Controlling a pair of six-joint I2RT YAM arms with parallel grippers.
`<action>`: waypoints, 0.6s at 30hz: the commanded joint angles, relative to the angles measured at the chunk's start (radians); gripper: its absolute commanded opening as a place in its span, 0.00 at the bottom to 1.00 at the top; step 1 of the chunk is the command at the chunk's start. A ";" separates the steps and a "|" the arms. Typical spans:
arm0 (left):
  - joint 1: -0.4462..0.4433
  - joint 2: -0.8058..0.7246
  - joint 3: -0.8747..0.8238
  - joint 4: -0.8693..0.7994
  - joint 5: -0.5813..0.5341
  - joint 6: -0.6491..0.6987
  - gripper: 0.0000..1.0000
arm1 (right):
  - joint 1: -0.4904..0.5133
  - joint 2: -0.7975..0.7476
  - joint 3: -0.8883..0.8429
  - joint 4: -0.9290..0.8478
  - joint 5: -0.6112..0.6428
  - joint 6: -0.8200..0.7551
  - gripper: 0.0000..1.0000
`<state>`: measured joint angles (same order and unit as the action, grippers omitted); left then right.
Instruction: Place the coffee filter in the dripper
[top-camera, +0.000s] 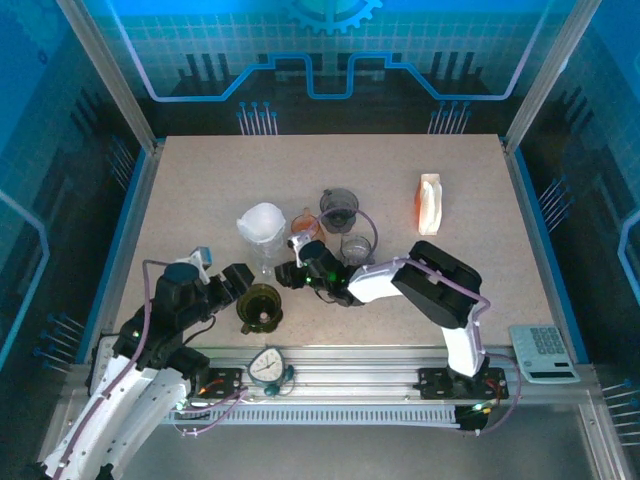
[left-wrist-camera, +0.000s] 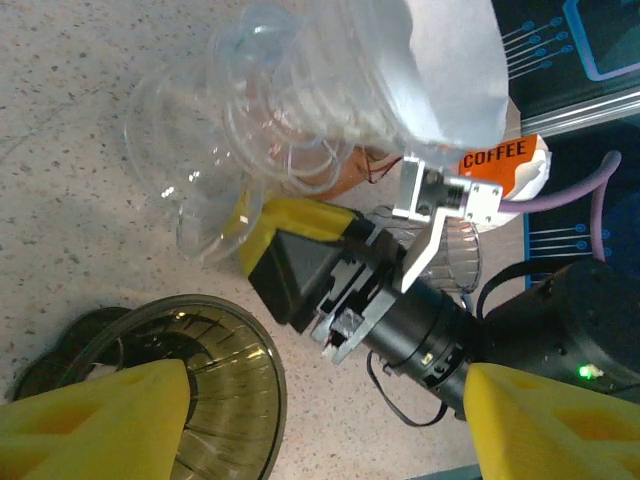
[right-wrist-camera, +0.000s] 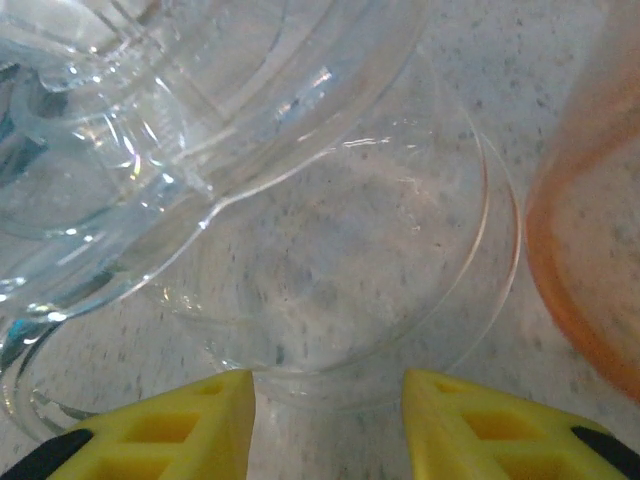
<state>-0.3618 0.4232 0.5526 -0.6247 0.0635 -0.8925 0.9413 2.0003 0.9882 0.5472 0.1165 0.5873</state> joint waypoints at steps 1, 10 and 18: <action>0.009 -0.011 -0.022 -0.026 -0.026 -0.020 0.74 | -0.019 0.056 0.080 -0.002 0.017 0.001 0.44; 0.007 -0.017 -0.038 -0.074 -0.055 -0.046 0.71 | -0.039 0.165 0.231 -0.040 0.010 0.008 0.44; 0.008 -0.018 -0.048 -0.072 -0.047 -0.046 0.71 | -0.035 0.133 0.213 -0.034 -0.018 0.006 0.46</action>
<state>-0.3614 0.4156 0.5179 -0.6773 0.0292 -0.9268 0.9085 2.1567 1.2182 0.5091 0.1043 0.5880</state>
